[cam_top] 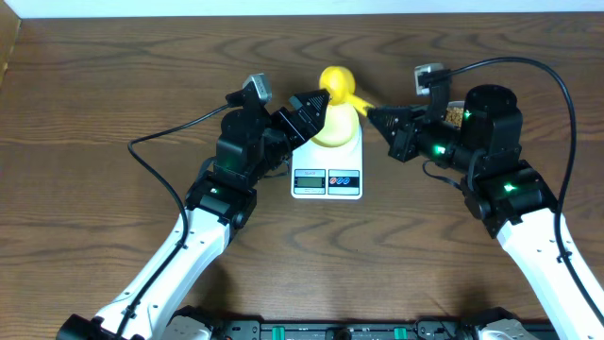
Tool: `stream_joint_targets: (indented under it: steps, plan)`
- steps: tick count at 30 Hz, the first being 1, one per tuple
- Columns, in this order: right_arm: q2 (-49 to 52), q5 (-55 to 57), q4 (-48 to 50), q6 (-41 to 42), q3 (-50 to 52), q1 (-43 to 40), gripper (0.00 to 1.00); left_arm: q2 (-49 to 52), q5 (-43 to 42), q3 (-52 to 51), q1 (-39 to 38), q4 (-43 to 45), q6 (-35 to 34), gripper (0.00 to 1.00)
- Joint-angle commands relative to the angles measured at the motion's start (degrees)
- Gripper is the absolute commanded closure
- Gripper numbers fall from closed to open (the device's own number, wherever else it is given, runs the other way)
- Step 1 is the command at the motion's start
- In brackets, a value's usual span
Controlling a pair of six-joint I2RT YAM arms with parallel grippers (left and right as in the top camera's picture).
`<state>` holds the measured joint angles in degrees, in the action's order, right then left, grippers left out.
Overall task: Scoop item into bowl and weigh 50g on scale
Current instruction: 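Pull the scoop away from the left gripper with the right gripper, then carry the scoop with the right gripper over the soybean tub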
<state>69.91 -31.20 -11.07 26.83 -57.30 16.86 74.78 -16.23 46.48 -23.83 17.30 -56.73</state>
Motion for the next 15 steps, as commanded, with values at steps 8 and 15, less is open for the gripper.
stream_joint_targets:
  steps: [8,15]
  plan:
    - [-0.5,16.2,-1.1,-3.6,-2.0,0.2,0.99,-0.4,-0.5,0.2,-0.1,2.8,1.0,0.08]
    - [-1.1,22.9,-13.5,-4.2,-10.0,-3.1,0.99,-2.1,-5.6,0.2,0.0,5.3,18.7,0.09]
